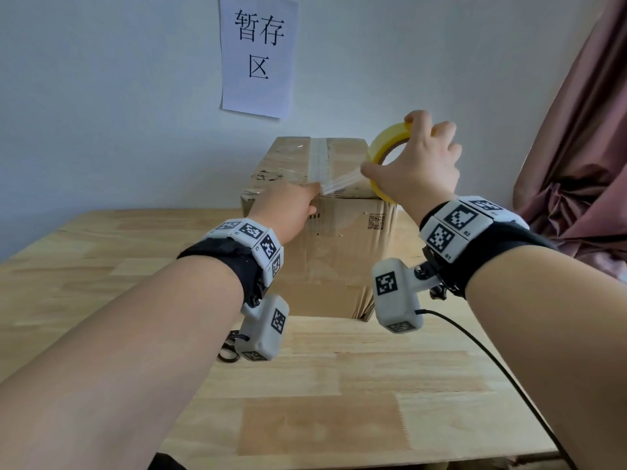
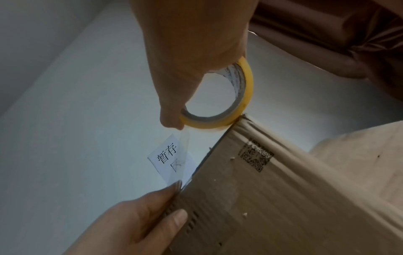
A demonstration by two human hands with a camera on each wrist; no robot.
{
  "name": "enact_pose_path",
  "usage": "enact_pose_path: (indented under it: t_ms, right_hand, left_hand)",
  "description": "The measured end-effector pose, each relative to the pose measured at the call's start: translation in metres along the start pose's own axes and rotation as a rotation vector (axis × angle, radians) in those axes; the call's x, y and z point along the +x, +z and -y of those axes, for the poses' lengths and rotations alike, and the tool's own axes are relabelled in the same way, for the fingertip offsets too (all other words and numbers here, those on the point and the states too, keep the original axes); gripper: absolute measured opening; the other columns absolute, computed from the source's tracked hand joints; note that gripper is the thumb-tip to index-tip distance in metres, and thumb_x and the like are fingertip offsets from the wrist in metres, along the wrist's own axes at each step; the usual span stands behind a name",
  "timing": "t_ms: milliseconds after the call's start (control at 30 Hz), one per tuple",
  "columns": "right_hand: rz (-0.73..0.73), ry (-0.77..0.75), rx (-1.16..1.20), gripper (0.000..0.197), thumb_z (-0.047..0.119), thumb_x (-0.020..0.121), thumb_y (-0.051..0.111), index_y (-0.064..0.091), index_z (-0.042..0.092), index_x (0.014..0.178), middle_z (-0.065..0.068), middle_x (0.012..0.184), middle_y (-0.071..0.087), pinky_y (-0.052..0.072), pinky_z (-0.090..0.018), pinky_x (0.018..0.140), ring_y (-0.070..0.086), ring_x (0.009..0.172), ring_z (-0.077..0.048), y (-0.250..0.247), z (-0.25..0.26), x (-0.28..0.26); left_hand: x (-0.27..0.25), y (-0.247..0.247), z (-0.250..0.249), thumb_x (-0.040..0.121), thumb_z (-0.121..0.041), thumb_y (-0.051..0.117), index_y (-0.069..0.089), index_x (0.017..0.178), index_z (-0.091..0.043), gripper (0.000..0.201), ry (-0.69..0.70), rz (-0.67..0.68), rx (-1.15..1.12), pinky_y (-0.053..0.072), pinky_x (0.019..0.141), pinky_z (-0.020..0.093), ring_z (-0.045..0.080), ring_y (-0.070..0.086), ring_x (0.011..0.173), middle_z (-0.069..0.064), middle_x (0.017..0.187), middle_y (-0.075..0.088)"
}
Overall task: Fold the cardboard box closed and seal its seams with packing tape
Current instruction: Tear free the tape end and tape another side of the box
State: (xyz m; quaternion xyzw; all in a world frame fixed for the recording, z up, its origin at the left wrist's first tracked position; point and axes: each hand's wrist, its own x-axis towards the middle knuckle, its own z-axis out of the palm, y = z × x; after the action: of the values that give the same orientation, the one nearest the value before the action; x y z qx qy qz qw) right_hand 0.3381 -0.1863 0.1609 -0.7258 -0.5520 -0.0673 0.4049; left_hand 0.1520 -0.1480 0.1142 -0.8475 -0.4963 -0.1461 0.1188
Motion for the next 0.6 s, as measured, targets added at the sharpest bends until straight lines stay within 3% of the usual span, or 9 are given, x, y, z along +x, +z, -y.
enact_pose_path:
  t_ms: [100, 300, 400, 500, 600]
  right_hand:
    - [-0.014, -0.005, -0.005, 0.077, 0.049, 0.063, 0.072, 0.034, 0.026, 0.127, -0.006, 0.127, 0.033, 0.037, -0.041, 0.080, 0.038, 0.111, -0.031, 0.003, -0.001, -0.001]
    - [-0.032, -0.035, -0.008, 0.074, 0.045, 0.063, 0.071, 0.036, 0.027, 0.126, -0.008, 0.136, 0.028, 0.036, -0.044, 0.087, 0.032, 0.121, -0.033, 0.007, 0.000, -0.004]
    - [-0.049, -0.036, 0.021, 0.067, 0.053, 0.068, 0.065, 0.038, 0.029, 0.125, -0.008, 0.133, 0.031, 0.038, -0.049, 0.093, 0.034, 0.119, -0.033, 0.007, 0.000, -0.005]
    - [-0.072, -0.041, 0.047, 0.062, 0.061, 0.074, 0.058, 0.041, 0.030, 0.125, -0.006, 0.130, 0.034, 0.041, -0.046, 0.088, 0.037, 0.115, -0.031, 0.006, 0.000, -0.006]
    - [-0.055, -0.067, 0.013, 0.065, 0.053, 0.074, 0.062, 0.037, 0.029, 0.129, -0.006, 0.132, 0.033, 0.039, -0.041, 0.081, 0.037, 0.115, -0.032, 0.007, -0.001, -0.006]
  left_hand:
    - [0.000, 0.002, 0.001, 0.099, -0.018, 0.044, 0.042, 0.137, -0.017, 0.038, 0.007, -0.016, -0.004, 0.050, 0.070, 0.037, 0.030, 0.061, 0.089, 0.011, 0.106, 0.065]
    - [0.002, 0.000, 0.000, 0.100, -0.019, 0.040, 0.044, 0.137, -0.018, 0.037, 0.018, 0.020, 0.045, 0.046, 0.071, 0.036, 0.031, 0.060, 0.095, 0.010, 0.117, 0.062]
    - [0.004, -0.001, -0.002, 0.100, -0.021, 0.039, 0.040, 0.140, -0.020, 0.039, 0.021, 0.063, 0.077, 0.051, 0.080, 0.042, 0.033, 0.059, 0.102, 0.011, 0.126, 0.058]
    - [0.003, -0.003, -0.008, 0.100, -0.022, 0.041, 0.029, 0.146, -0.025, 0.048, 0.024, 0.114, 0.102, 0.049, 0.088, 0.046, 0.036, 0.054, 0.112, 0.017, 0.132, 0.052]
    - [0.005, -0.006, -0.017, 0.099, -0.024, 0.044, 0.019, 0.149, -0.031, 0.056, 0.052, 0.137, 0.123, 0.050, 0.082, 0.043, 0.034, 0.056, 0.105, 0.017, 0.123, 0.055]
